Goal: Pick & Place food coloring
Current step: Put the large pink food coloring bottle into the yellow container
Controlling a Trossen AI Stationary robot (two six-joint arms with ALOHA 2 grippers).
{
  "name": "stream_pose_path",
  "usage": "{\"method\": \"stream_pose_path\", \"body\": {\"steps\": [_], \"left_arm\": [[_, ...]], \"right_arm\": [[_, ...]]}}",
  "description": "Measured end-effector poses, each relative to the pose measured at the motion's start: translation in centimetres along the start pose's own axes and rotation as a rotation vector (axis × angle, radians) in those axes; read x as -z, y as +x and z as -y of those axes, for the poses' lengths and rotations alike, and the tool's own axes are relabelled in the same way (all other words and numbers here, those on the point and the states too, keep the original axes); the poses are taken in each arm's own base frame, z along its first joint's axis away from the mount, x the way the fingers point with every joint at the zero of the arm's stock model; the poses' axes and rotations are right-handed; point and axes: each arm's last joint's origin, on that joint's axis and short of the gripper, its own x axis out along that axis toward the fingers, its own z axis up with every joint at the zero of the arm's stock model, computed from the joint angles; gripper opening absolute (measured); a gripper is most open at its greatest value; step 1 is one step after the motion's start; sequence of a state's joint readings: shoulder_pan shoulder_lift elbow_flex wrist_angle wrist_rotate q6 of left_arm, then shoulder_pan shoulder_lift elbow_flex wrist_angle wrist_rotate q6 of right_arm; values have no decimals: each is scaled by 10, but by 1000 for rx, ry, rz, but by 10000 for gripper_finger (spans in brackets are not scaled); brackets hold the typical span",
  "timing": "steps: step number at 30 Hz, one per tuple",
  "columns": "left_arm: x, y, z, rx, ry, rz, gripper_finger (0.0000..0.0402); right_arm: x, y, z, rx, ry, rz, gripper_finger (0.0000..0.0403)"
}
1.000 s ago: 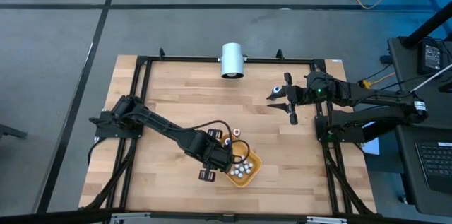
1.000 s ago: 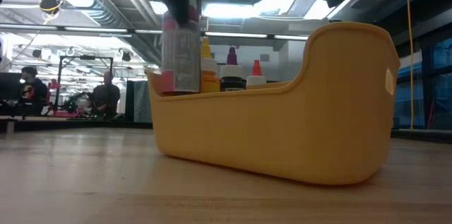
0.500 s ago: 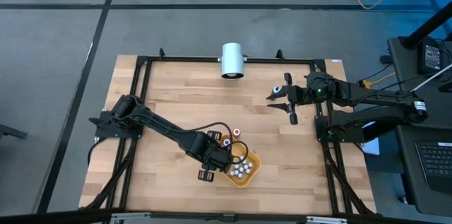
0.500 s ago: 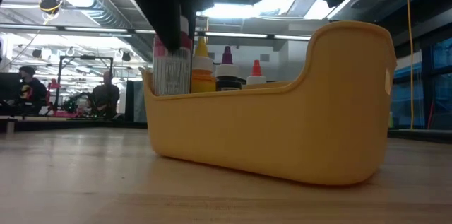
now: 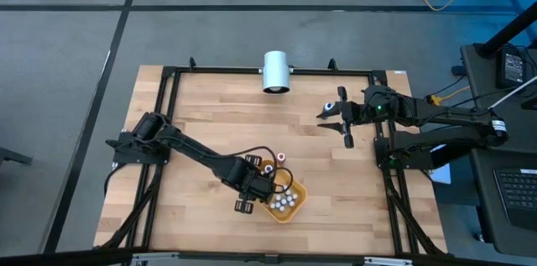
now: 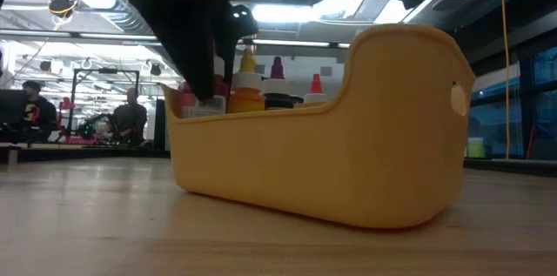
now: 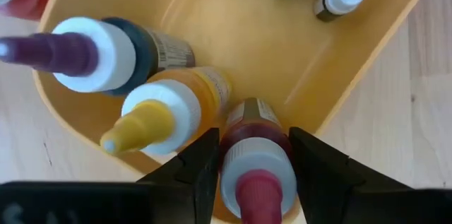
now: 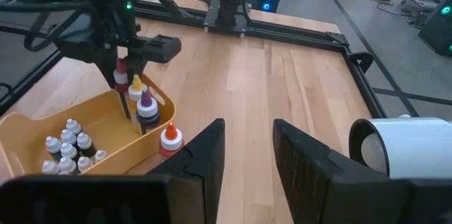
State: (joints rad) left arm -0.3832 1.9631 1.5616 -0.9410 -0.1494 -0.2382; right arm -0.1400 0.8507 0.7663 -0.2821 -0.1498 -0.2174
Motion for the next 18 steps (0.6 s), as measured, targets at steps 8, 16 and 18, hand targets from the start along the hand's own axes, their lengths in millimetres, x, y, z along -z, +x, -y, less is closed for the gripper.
{"method": "stream_pose_path", "body": {"steps": [8,16,18], "left_arm": [[0,0,0,5,-1,1,183],[-4,-9,0,11,-2,-3,203],[-6,-18,-1,3,0,-13,204]], "right_arm": [[0,0,0,0,0,0,123],[0,0,0,0,0,0,123],[0,0,0,0,0,0,123]]}}
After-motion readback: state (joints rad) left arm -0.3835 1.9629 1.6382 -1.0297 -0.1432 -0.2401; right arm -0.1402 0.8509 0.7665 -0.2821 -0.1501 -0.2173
